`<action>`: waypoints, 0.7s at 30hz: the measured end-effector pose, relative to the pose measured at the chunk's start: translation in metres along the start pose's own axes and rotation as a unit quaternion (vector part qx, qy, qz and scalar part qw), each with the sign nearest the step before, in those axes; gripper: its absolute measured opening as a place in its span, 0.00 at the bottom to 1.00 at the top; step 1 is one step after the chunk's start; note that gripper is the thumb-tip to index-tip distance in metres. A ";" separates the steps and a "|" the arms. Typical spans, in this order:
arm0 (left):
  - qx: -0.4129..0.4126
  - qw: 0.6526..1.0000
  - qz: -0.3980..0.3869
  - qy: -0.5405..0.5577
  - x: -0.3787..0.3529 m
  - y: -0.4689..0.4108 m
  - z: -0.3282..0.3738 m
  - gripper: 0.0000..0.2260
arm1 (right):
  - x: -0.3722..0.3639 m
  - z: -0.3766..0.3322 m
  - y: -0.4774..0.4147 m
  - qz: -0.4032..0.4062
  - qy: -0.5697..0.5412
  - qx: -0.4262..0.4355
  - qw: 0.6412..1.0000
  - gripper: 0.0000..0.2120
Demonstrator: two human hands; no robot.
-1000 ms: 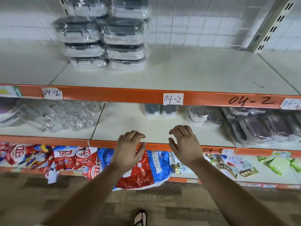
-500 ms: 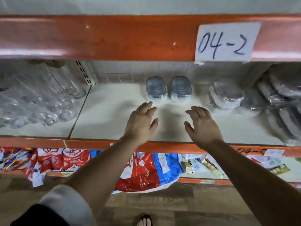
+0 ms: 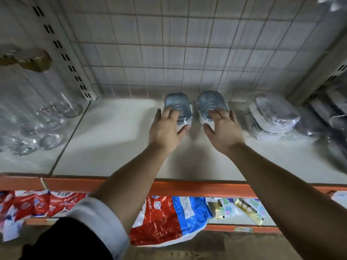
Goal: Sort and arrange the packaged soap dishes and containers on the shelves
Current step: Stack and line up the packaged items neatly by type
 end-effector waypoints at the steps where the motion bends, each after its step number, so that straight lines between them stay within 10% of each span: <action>1: 0.009 1.000 0.017 0.017 0.004 0.004 -0.002 0.24 | 0.002 -0.001 0.002 0.018 -0.013 -0.011 1.000 0.23; 21: 0.001 0.997 0.071 0.044 0.124 0.163 0.059 0.18 | 0.088 -0.002 0.169 0.079 -0.036 -0.046 0.995 0.21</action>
Point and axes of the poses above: each hand's wrist, its own y-axis away from the middle knuckle, its own x-axis out of the back of the hand, z = x × y, the point moved 8 cm from there along -y, towards the middle knuckle, and after that the axes turned 5 degrees about y, right-handed, at the moved point
